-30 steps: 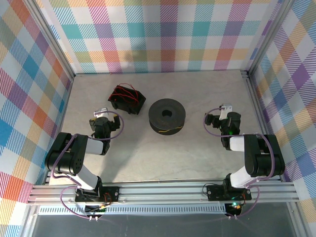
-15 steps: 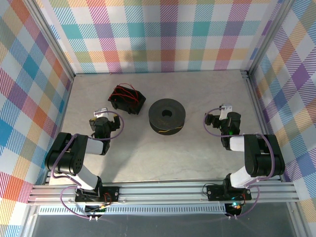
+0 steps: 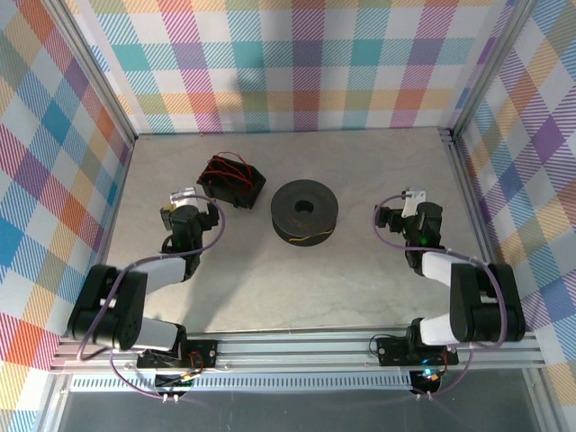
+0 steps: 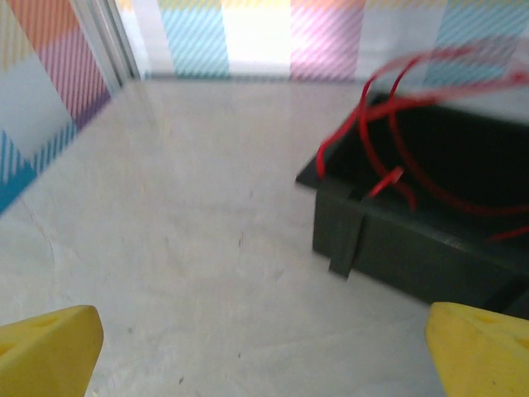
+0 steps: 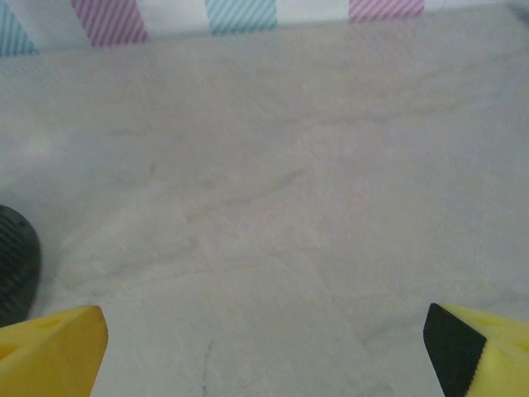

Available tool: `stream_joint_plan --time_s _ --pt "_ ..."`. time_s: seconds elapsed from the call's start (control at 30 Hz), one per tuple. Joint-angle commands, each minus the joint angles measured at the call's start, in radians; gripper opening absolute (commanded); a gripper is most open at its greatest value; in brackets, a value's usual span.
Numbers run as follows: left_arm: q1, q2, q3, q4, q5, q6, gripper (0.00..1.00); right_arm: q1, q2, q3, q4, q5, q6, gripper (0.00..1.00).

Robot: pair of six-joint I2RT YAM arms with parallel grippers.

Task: Wrap the cables

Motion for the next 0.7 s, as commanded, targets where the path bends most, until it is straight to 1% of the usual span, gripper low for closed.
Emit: stream_joint_plan --time_s 0.0,0.07,0.13,0.2,0.27,0.4,0.47,0.53,0.6,0.67 --pt "-0.035 -0.124 0.005 -0.107 -0.073 0.028 1.00 0.017 -0.125 0.043 -0.131 0.007 0.021 0.99" --pt "-0.042 -0.210 0.024 -0.184 -0.042 0.018 1.00 0.017 -0.223 0.064 -0.206 -0.010 0.070 0.99" --pt "-0.045 -0.299 0.055 -0.271 0.018 -0.002 1.00 0.019 -0.330 0.113 -0.345 -0.010 0.180 0.99" --pt "-0.046 -0.386 0.091 -0.351 0.087 -0.029 1.00 0.018 -0.421 0.178 -0.476 -0.071 0.251 0.99" --pt "-0.048 -0.456 0.111 -0.395 0.139 -0.066 1.00 0.019 -0.474 0.243 -0.598 -0.128 0.308 0.99" --pt "-0.050 -0.575 0.121 -0.462 0.159 -0.216 1.00 0.018 -0.523 0.343 -0.804 -0.241 0.357 0.99" --pt "-0.050 -0.599 0.139 -0.516 0.148 -0.276 1.00 0.018 -0.527 0.355 -0.858 -0.271 0.351 0.99" --pt "-0.050 -0.593 0.173 -0.593 0.130 -0.317 1.00 0.019 -0.521 0.350 -0.896 -0.246 0.377 0.99" --pt "-0.050 -0.553 0.242 -0.718 0.101 -0.343 1.00 0.018 -0.514 0.323 -0.902 -0.199 0.419 0.99" --pt "-0.050 -0.487 0.312 -0.840 0.061 -0.364 1.00 0.017 -0.500 0.293 -0.874 -0.192 0.454 0.99"
